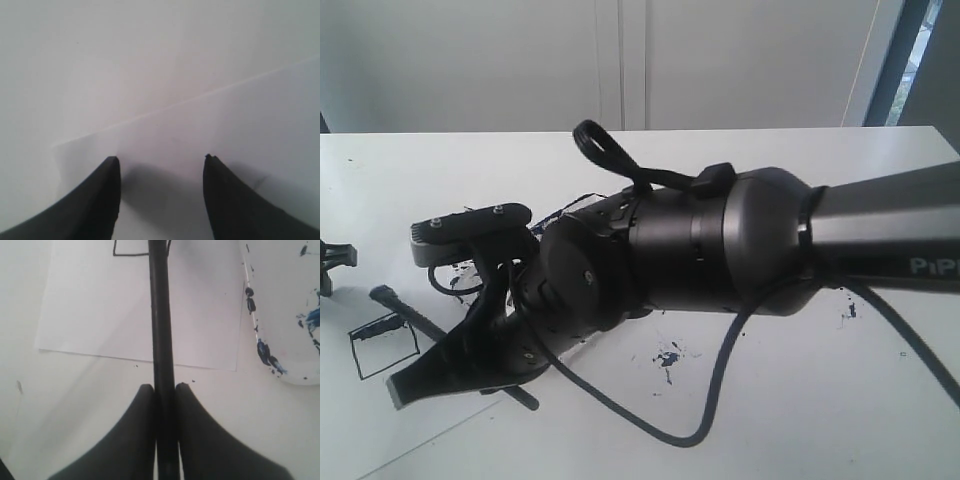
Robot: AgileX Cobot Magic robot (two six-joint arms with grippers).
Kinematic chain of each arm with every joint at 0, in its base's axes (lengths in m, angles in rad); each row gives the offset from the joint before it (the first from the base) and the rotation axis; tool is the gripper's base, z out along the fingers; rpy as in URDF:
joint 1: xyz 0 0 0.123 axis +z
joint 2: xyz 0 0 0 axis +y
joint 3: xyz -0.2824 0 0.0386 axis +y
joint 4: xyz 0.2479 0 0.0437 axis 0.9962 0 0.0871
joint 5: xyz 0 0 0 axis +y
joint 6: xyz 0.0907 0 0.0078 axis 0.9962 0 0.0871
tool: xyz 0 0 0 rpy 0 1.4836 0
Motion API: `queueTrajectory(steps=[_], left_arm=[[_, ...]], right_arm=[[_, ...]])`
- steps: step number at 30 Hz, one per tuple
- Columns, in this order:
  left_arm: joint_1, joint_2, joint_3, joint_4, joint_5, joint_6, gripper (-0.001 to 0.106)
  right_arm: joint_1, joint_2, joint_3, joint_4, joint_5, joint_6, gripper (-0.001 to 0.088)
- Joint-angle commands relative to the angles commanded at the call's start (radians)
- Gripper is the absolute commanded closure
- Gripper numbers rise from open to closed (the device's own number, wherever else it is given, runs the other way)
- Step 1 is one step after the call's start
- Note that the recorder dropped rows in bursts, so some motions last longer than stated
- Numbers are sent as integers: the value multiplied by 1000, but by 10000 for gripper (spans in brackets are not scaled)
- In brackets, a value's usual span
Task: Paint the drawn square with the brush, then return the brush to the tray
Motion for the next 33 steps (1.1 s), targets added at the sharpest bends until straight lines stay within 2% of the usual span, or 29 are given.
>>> queueTrajectory(steps=[4,33], left_arm=[[0,0,0,0,0,0,502],[0,0,0,0,2,0,502]], right_arm=[[0,22,0,4,39,0,868],[0,80,0,7,36,1,868]])
